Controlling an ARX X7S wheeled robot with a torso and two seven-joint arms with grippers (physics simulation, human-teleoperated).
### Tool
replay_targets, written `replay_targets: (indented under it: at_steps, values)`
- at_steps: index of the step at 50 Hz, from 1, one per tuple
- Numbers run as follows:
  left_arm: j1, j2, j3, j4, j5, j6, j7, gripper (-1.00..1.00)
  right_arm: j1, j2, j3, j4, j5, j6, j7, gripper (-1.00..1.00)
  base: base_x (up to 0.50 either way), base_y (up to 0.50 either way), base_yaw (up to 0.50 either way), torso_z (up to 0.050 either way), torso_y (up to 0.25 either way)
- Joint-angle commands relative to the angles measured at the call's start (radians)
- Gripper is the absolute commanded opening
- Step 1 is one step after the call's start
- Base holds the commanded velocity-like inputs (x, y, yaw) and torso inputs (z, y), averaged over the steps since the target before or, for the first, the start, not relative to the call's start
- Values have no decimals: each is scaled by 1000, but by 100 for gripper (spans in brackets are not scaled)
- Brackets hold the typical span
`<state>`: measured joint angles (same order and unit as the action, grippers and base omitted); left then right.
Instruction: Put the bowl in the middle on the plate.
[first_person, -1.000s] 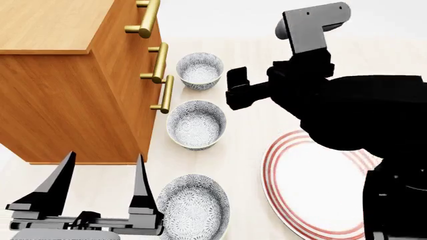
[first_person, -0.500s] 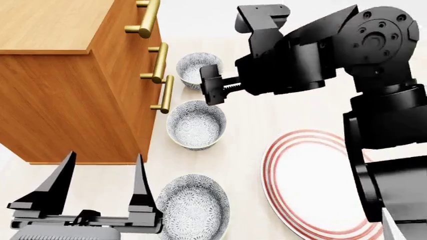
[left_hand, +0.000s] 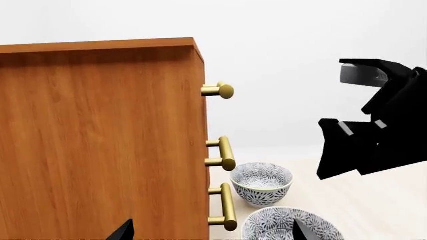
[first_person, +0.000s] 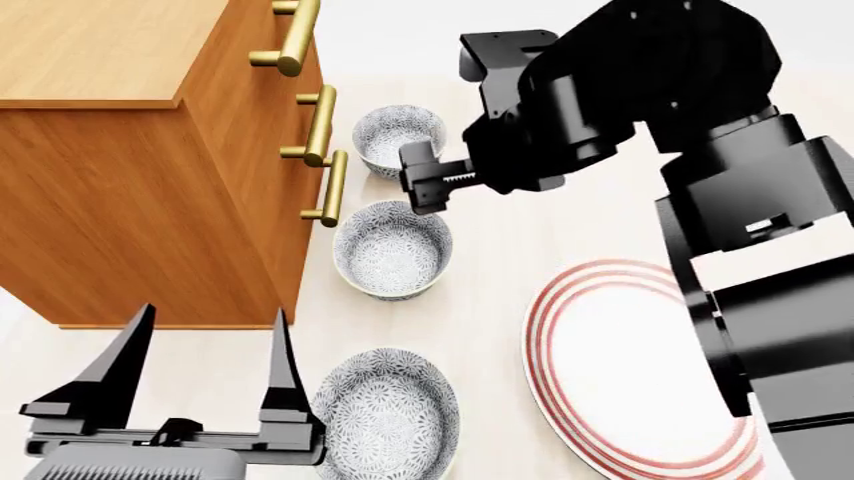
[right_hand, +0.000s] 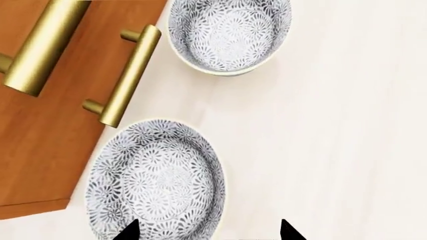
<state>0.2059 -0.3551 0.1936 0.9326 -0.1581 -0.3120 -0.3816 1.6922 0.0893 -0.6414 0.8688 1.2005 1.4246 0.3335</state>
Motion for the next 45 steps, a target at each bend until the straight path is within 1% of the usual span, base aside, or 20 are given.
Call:
replay_targets:
  at_steps: [1, 11, 40, 43, 45]
  values:
    - [-1, -7, 5, -7, -2, 4, -6, 100, 11, -16, -51, 54, -29, -29, -45, 100, 0, 0, 0, 0, 0]
    - [-2, -14, 9, -14, -4, 7, -8, 100, -21, -38, -93, 86, -56, -94, -112, 100, 0, 0, 0, 0, 0]
    - [-9, -26, 13, -19, -16, 0, -22, 100, -95, -79, -172, 147, -67, -182, -191, 100, 0, 0, 0, 0, 0]
    - [-9, -27, 13, -23, -18, 4, -23, 100, -95, -86, -191, 168, -62, -203, -204, 100, 0, 0, 0, 0, 0]
    - [-10, -29, 14, -22, -18, 2, -24, 100, -93, -88, -235, 190, -31, -231, -215, 100, 0, 0, 0, 0, 0]
